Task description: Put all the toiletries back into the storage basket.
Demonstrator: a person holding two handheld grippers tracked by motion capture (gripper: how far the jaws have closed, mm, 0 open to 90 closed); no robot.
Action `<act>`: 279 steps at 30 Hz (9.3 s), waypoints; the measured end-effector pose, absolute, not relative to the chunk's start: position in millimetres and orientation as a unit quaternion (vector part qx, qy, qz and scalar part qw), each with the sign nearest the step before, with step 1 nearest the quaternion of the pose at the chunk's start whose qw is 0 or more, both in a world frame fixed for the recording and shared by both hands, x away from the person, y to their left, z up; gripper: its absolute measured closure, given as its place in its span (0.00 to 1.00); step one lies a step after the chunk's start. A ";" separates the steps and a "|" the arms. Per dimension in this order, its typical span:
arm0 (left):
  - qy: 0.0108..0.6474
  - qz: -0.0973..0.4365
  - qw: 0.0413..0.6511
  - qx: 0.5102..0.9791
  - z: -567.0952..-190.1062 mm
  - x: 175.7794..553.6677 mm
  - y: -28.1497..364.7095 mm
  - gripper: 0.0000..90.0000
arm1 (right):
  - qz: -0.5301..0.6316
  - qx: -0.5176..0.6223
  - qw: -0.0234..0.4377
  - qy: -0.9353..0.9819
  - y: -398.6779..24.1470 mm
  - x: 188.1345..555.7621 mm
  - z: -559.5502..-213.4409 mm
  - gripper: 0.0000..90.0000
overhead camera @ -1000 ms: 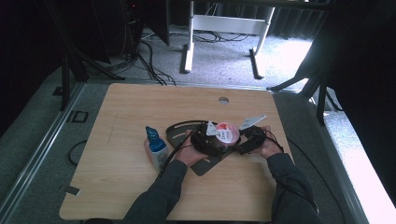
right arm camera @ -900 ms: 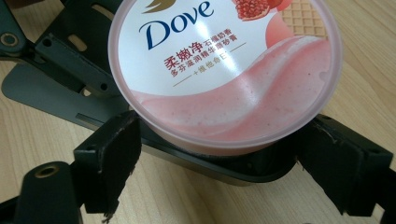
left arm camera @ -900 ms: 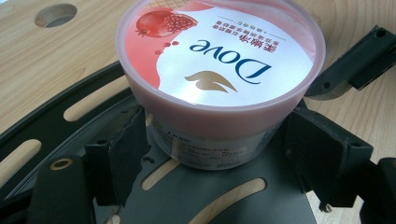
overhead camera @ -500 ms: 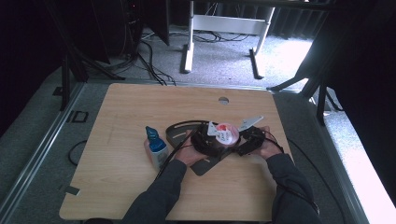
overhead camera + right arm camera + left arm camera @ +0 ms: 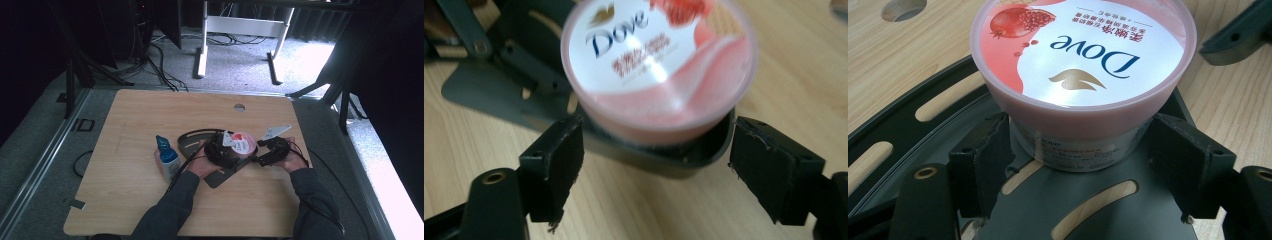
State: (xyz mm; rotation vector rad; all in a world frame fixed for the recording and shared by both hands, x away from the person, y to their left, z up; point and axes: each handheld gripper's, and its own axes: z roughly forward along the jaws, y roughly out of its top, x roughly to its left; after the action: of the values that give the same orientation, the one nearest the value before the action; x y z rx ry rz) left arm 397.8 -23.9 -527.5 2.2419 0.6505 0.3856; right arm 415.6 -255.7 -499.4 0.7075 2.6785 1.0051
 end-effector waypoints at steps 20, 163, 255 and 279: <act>0.258 0.144 0.381 0.876 -526.6 394.8 -22.2 0.36 | 0.328 0.264 0.075 0.904 -264.9 416.7 -528.9 0.25; 0.257 0.063 0.386 0.884 -443.1 318.7 53.5 0.57 | 0.366 0.342 0.148 0.853 -277.6 354.9 -559.7 0.22; 0.328 0.121 0.283 0.893 -408.9 325.2 134.4 0.58 | 0.367 0.342 0.147 0.853 -277.8 355.0 -559.7 0.22; 0.326 0.092 0.253 0.906 -416.5 326.2 133.8 0.59 | 0.367 0.343 0.147 0.852 -277.7 355.0 -559.7 0.22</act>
State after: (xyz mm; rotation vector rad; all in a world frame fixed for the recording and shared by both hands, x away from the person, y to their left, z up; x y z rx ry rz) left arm 326.2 133.8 -416.5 2.4637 0.8850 0.2487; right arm 355.0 -277.7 -559.7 0.9859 2.4521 1.0575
